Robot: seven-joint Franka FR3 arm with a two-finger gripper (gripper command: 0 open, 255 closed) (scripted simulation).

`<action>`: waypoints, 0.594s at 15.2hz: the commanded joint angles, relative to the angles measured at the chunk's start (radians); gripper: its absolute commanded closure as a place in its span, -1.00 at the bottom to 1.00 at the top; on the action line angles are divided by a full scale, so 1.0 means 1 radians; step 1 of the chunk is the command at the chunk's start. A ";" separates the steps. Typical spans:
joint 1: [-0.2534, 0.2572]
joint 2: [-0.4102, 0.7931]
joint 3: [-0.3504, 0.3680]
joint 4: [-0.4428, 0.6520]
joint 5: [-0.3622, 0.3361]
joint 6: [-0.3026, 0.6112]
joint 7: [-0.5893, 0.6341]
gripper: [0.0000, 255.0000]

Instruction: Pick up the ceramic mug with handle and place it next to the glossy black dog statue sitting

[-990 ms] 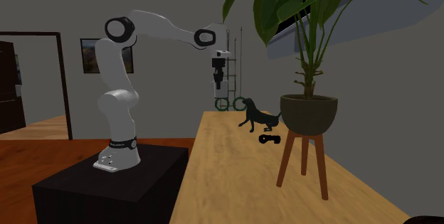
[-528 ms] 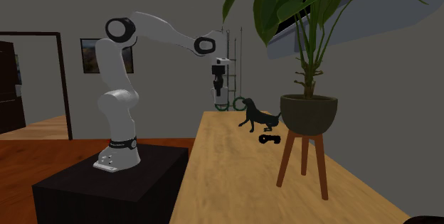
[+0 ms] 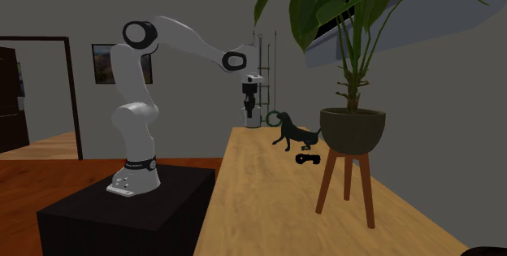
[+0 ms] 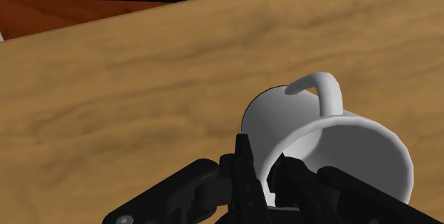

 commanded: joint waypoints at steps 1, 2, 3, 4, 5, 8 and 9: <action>0.001 0.005 0.001 -0.022 0.000 0.028 -0.001 1.00; 0.001 0.009 0.002 -0.032 0.000 0.041 -0.001 1.00; 0.001 0.013 0.002 -0.041 0.000 0.055 -0.001 1.00; 0.001 0.018 0.003 -0.050 -0.001 0.068 -0.001 1.00; 0.001 0.022 0.004 -0.059 -0.001 0.082 -0.001 1.00; 0.002 0.038 0.005 -0.084 -0.003 0.123 -0.001 1.00; 0.002 0.044 0.006 -0.092 -0.003 0.136 -0.001 1.00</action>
